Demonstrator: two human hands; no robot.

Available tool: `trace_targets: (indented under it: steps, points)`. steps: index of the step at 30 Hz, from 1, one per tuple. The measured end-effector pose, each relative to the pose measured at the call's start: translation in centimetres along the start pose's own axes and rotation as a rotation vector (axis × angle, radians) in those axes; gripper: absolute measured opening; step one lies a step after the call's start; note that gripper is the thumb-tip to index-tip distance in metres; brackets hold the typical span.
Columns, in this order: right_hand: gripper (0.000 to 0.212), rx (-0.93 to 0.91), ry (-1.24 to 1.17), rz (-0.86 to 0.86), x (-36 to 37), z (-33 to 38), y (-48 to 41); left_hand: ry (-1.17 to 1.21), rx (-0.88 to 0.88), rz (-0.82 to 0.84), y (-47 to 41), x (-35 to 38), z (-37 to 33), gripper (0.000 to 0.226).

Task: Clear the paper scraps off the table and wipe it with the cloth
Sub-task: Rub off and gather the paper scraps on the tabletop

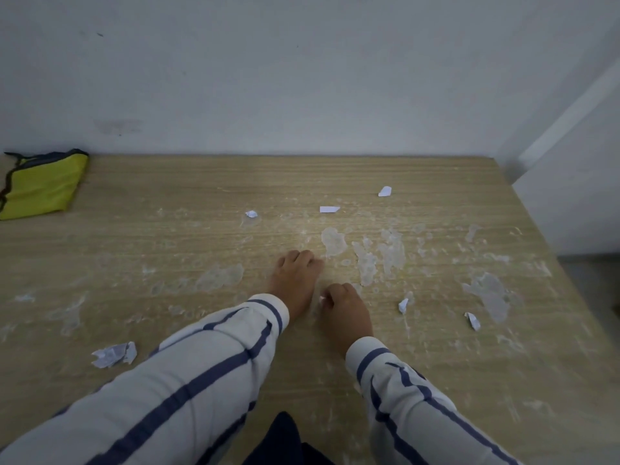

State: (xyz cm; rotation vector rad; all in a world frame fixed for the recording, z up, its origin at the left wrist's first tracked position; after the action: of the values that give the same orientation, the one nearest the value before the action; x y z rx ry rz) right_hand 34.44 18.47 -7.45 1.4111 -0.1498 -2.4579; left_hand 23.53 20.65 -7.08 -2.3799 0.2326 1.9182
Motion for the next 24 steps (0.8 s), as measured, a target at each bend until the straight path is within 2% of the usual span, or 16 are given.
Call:
trace_targets:
  steps: [5,10,14,16,20,24]
  points:
    - [0.017,0.011,0.032,0.006,0.1,0.2,-0.1,0.011,-0.006,0.01,-0.1,0.1,0.0,0.019]
    - [0.02,0.016,-0.077,-0.008,0.6,2.2,0.0,0.236,-0.09,-0.036,3.1,-0.6,2.6,0.017]
    - [0.018,-0.114,-0.159,0.047,2.8,7.0,0.9,0.42,-0.257,-0.083,8.3,-2.9,6.6,0.021]
    - [0.024,-0.177,-0.166,0.109,4.4,10.2,1.6,0.465,-0.356,-0.092,11.3,-4.4,9.4,0.021]
    - [0.028,-0.296,-0.134,0.217,7.8,16.5,3.3,0.453,-0.466,-0.091,17.1,-7.0,15.2,0.011]
    - [0.032,-0.315,-0.109,0.329,11.0,21.1,5.1,0.452,-0.542,-0.036,21.0,-8.0,19.7,0.013]
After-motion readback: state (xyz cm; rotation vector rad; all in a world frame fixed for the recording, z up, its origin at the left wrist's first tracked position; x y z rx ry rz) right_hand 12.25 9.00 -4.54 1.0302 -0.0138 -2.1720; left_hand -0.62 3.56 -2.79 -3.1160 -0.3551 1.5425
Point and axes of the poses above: each hand's wrist, its own y-axis away from the middle knuckle, its own x-axis out of the palm, z = x × y, the point moved 5 cm from there along -y, towards the middle knuckle, and after that the axes turned 1 degree about z, right-handed, at the moved point
